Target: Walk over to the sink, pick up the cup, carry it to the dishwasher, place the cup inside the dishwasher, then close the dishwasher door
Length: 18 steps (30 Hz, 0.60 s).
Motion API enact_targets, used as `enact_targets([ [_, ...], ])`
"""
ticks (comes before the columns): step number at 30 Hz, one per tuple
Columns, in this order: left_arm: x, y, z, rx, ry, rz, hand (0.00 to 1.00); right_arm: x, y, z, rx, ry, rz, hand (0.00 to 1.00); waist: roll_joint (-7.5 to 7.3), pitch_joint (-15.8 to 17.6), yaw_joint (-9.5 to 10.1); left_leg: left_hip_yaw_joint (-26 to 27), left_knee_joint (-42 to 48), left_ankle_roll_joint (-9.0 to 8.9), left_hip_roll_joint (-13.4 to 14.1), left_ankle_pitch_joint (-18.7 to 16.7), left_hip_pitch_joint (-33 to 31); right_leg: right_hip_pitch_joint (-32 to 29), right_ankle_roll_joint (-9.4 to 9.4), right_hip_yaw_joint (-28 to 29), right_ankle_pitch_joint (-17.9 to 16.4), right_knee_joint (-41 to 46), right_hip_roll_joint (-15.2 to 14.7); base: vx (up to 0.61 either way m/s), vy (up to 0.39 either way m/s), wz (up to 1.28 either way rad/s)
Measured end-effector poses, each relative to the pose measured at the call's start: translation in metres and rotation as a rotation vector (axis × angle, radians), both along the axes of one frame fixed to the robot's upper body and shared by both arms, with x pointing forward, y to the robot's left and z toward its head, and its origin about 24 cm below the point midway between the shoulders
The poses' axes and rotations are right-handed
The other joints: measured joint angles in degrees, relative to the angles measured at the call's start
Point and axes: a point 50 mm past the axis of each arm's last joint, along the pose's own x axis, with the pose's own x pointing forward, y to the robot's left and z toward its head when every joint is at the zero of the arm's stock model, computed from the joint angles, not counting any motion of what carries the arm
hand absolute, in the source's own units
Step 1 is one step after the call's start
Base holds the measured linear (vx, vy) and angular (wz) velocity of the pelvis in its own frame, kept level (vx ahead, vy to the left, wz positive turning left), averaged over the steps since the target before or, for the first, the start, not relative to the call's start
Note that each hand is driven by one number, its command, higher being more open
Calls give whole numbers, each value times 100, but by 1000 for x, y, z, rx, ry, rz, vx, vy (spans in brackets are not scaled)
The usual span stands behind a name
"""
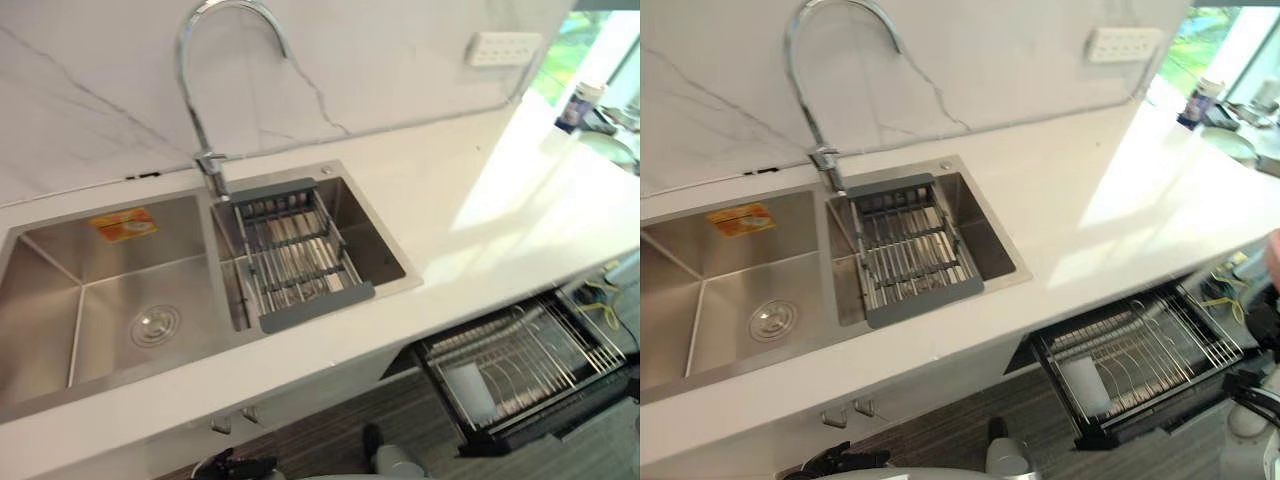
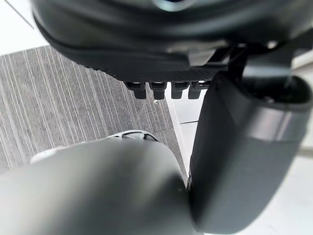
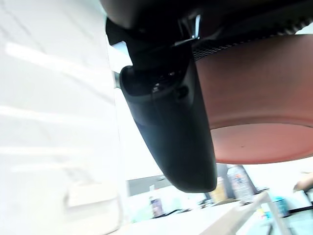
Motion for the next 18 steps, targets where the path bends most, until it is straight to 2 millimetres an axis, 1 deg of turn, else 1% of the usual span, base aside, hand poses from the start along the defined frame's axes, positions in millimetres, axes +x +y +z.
enact_targets([
  [1,9,-1,1,-8,-17,8,100,-7,-1,-7,25,-26,-49,0,-1,146,-6,14,196,37,61,-67,-148,-71,1,-35,-1,3,8,-166,65,-20],
  [2,17,-1,3,-15,-34,14,100,-10,1,-13,50,-39,-74,0,-1,312,-10,62,358,88,117,-122,-268,-146,-22,-58,15,-12,19,-167,72,-23],
  [3,20,-1,3,-18,-43,20,100,-11,3,-16,66,-49,-79,0,-13,386,3,115,418,104,149,-139,-318,-189,-50,-93,34,-33,21,-157,79,-44],
  [4,26,-1,5,-32,-56,39,100,-10,7,-21,98,-64,-82,0,-23,510,74,264,476,128,201,-153,-393,-275,-125,-251,47,-116,-6,-117,68,-50],
  [5,28,-2,5,-41,-58,50,100,-8,9,-24,111,-69,-77,0,-30,561,97,354,482,135,229,-156,-418,-321,-210,-377,46,-169,-34,-116,114,-78],
  [6,33,-2,7,-50,-66,57,100,-4,15,-28,128,-73,-60,0,-36,640,173,567,466,165,288,-147,-447,-416,-363,-680,32,-198,-114,-66,103,-85],
  [7,36,-3,7,-60,-71,66,100,0,19,-30,139,-82,-43,0,-55,702,222,749,458,227,329,-138,-436,-518,-407,-956,7,-100,-216,-44,107,-95],
  [8,37,-3,8,-68,-73,76,100,5,23,-31,151,-94,-26,0,-78,762,230,894,446,258,355,-152,-396,-629,-457,-1230,-25,168,-369,15,57,-75],
  [9,39,-3,9,-71,-71,79,100,8,27,-35,168,-100,-18,0,-92,866,207,1000,425,282,381,-160,-307,-686,-561,-1592,-105,807,-594,52,39,-55],
  [10,39,-3,9,-64,-67,96,100,8,30,-43,194,-83,-14,0,-111,892,197,1086,394,269,446,-151,-262,-700,-621,-1960,-408,1503,-753,77,10,-40],
  [12,40,-1,10,-60,-74,99,100,8,34,-54,229,-64,-8,0,-113,900,228,1162,392,203,579,-114,-268,-712,-601,-2285,-752,2000,-830,136,-64,-27],
  [13,44,0,11,-51,-89,101,100,9,39,-62,253,-54,-3,0,-142,925,219,1149,409,126,614,-72,-316,-669,-469,-2315,-839,1917,-785,145,-121,-13],
  [14,47,3,13,-34,-100,113,100,12,42,-67,270,-48,7,0,-181,971,205,1122,408,34,670,-38,-372,-573,-406,-2375,-870,1602,-641,122,-163,-7],
  [15,48,4,13,-30,-100,121,100,16,44,-68,277,-50,18,0,-176,993,211,1130,402,-14,722,-10,-385,-512,-384,-2387,-856,1400,-538,103,-172,-17],
  [16,49,6,14,-30,-106,134,100,25,50,-67,284,-63,47,0,-169,1075,221,1146,351,-78,793,28,-324,-365,-344,-2385,-790,1091,-371,103,-182,-25],
  [17,49,6,14,-37,-111,156,100,34,56,-66,284,-72,88,0,-180,1130,255,1198,172,-160,798,108,-157,-217,-355,-2351,-732,884,-258,70,-129,-22],
  [18,49,6,14,-38,-110,159,100,36,57,-66,285,-72,96,0,-182,1132,268,1215,132,-166,791,124,-121,-194,-356,-2339,-726,855,-245,52,-96,-20],
])
